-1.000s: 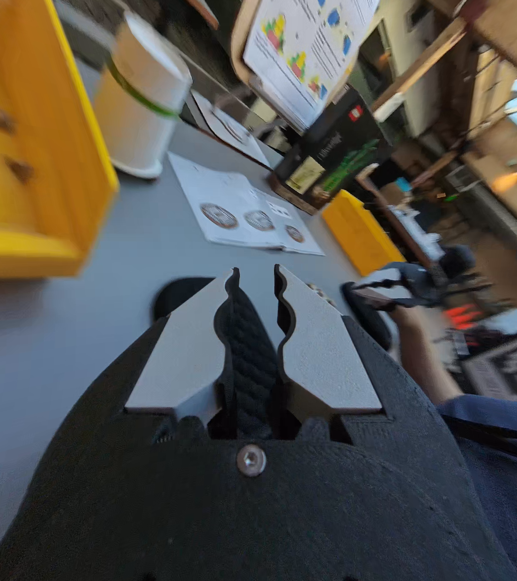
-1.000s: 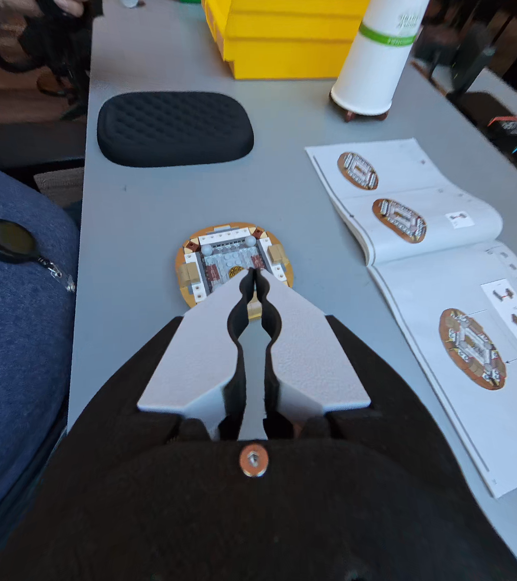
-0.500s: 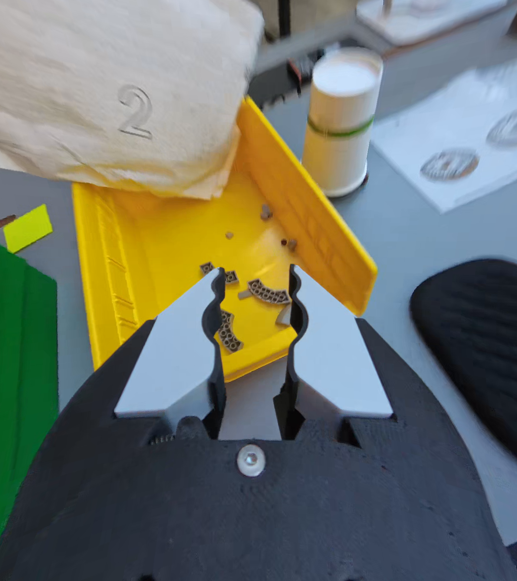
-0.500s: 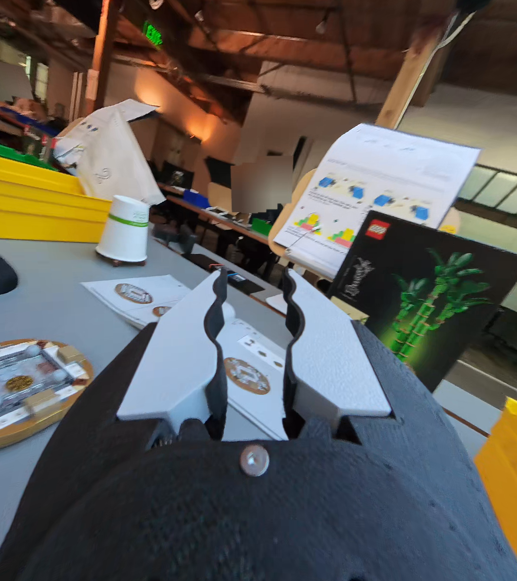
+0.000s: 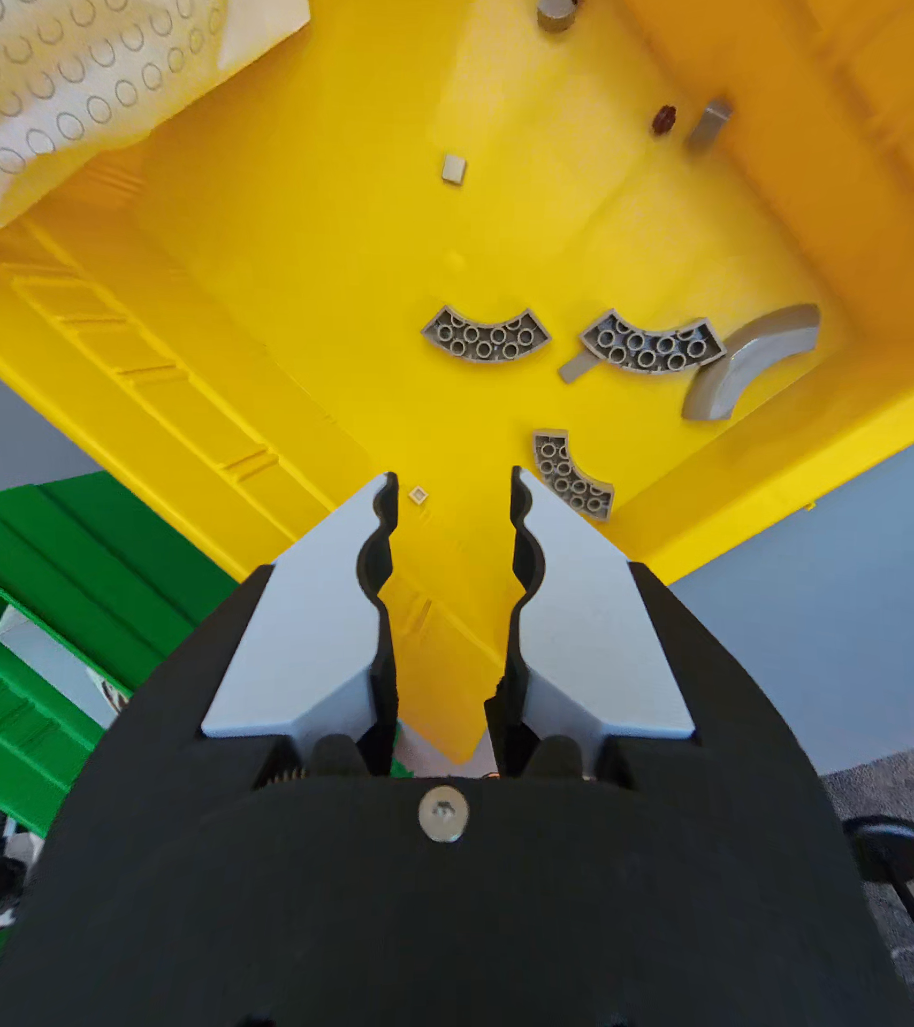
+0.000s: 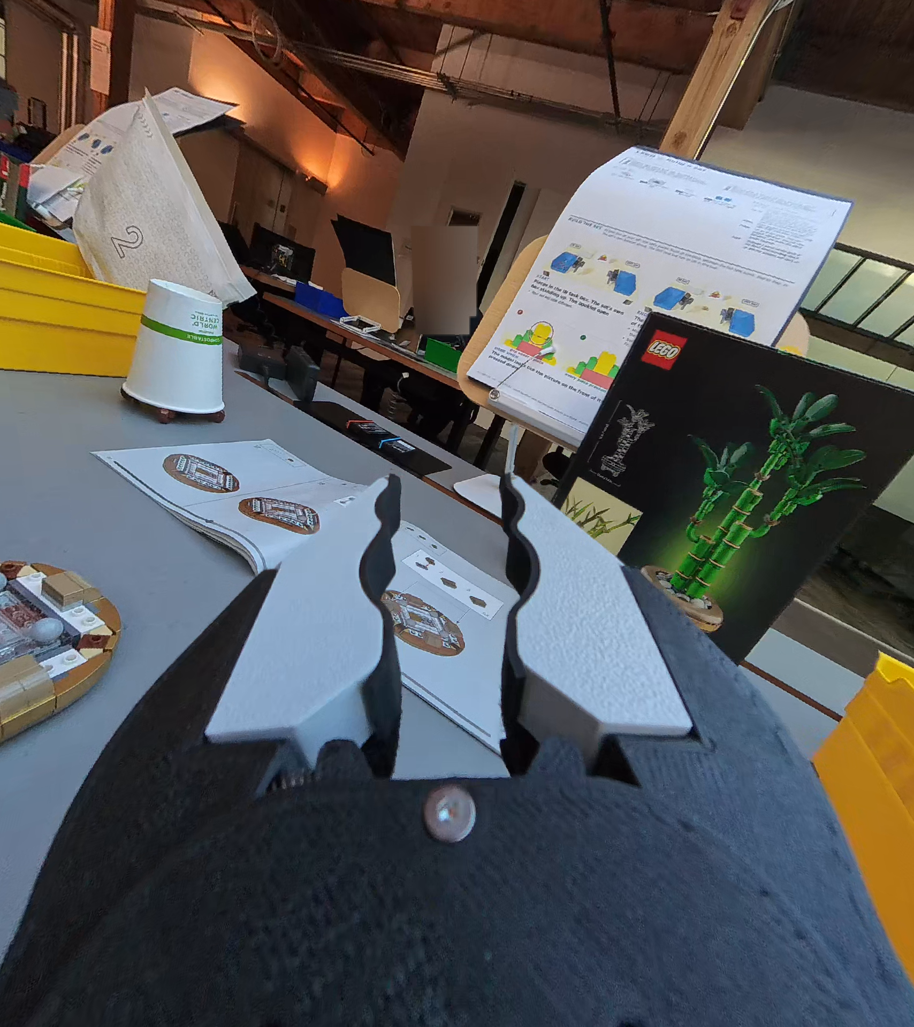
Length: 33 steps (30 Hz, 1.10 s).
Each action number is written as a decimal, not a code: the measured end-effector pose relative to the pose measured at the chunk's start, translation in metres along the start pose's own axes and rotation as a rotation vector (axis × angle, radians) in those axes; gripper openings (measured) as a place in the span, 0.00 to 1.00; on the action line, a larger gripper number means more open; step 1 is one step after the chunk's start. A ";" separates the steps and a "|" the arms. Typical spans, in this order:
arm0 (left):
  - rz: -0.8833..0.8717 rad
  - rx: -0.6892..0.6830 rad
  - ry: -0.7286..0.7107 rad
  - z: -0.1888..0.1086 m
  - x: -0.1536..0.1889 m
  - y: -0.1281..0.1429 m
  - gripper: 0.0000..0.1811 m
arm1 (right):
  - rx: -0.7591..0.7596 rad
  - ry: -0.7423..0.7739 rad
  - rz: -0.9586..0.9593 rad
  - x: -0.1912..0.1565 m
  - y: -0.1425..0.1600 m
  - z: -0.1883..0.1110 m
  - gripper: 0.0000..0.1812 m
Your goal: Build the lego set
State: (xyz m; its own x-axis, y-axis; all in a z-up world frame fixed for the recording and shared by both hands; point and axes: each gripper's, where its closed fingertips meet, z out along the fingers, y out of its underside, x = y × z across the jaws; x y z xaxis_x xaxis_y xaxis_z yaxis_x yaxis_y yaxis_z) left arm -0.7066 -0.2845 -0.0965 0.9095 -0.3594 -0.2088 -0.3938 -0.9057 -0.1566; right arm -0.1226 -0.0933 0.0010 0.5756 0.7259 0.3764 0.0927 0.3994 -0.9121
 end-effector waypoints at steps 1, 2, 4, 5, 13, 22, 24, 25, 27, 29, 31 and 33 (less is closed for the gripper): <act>0.014 -0.018 0.013 -0.003 -0.002 0.000 0.22 | -0.010 -0.004 -0.005 -0.001 0.002 0.001 0.19; 0.042 -0.043 0.016 -0.004 -0.003 0.001 0.23 | -0.019 -0.009 -0.010 -0.003 0.004 0.003 0.19; 0.114 -0.095 0.021 -0.003 -0.003 0.003 0.23 | -0.037 -0.019 -0.021 -0.006 0.007 0.005 0.19; 0.147 -0.111 0.034 -0.001 0.000 0.003 0.24 | -0.046 -0.020 -0.030 -0.007 0.009 0.006 0.19; 0.410 0.036 0.092 0.021 0.033 -0.033 0.16 | -0.076 -0.004 -0.046 -0.008 0.016 0.008 0.19; 0.379 -0.005 0.089 0.038 -0.005 -0.029 0.15 | -0.133 -0.003 -0.093 -0.012 0.026 0.013 0.19; 0.362 -0.034 0.119 0.036 -0.006 -0.021 0.15 | -0.146 -0.010 -0.106 -0.014 0.028 0.014 0.18; 0.366 -0.044 0.121 0.036 -0.005 -0.019 0.15 | -0.150 -0.013 -0.108 -0.015 0.029 0.015 0.18; 0.392 -0.045 0.166 0.035 0.006 -0.015 0.11 | -0.156 -0.015 -0.103 -0.015 0.030 0.015 0.18; 0.409 -0.025 0.228 0.034 0.023 -0.014 0.09 | -0.161 -0.013 -0.087 -0.014 0.032 0.015 0.18; 0.426 -0.014 0.281 0.036 0.039 -0.014 0.09 | -0.163 -0.004 -0.070 -0.011 0.033 0.015 0.19; 0.463 -0.021 0.276 0.040 0.047 -0.014 0.09 | -0.160 0.006 -0.054 -0.007 0.033 0.015 0.19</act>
State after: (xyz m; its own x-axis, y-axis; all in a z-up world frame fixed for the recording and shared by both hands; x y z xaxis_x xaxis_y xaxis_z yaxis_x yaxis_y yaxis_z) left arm -0.6635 -0.2798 -0.1431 0.6434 -0.7655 0.0108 -0.7619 -0.6416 -0.0885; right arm -0.1359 -0.0770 -0.0298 0.5714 0.7021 0.4248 0.2515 0.3429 -0.9051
